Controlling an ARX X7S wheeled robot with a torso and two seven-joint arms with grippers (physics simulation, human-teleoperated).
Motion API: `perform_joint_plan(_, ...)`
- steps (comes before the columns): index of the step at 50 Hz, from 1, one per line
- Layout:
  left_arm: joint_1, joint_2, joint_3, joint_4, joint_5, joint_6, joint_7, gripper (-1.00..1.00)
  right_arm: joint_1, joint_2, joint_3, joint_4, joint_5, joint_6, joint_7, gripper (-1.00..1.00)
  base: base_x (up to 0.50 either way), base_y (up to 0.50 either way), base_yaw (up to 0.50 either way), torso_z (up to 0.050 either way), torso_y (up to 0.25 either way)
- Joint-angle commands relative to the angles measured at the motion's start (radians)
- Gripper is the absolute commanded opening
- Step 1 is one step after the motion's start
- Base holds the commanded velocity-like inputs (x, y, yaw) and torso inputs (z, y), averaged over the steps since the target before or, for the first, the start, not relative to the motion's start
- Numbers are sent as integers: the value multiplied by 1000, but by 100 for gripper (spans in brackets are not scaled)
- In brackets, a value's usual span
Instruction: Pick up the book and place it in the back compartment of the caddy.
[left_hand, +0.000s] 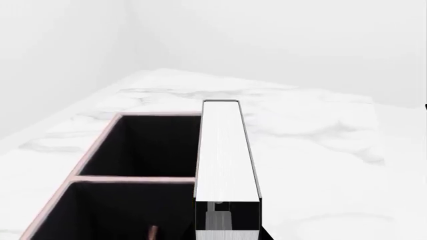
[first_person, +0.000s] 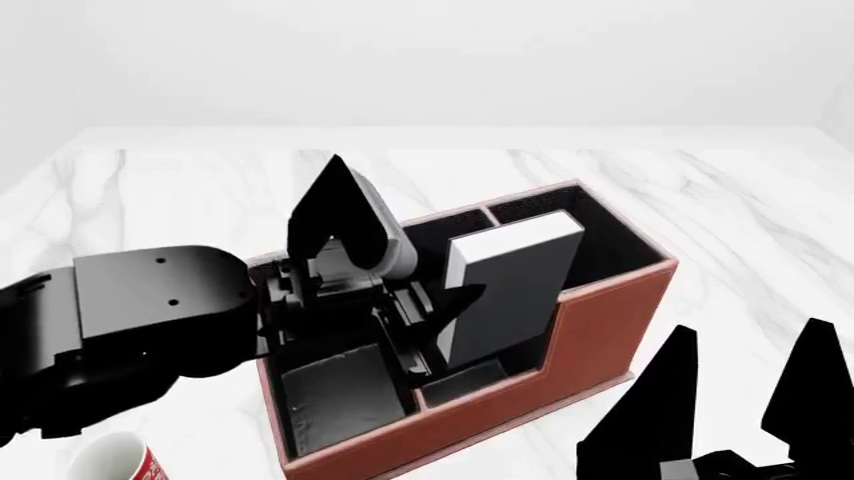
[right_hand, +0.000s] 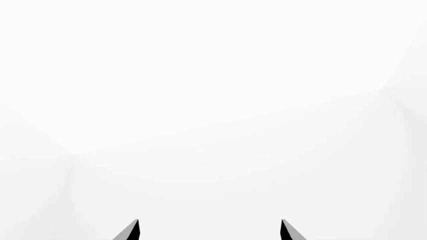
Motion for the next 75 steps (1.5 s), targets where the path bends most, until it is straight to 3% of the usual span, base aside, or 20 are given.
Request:
perform_joint_plan(1, 1, 27, -64, -12, 1, 11, 21, -100, -1, -15, 20, -4, -21, 1, -21, 100, 0, 0, 0, 0, 0)
perform_joint_plan(75, 82, 64, -44, -84, 62, 57, 65, -100, 8, -6, 6, 15, -13, 1, -7, 100, 0, 0, 0, 0, 1)
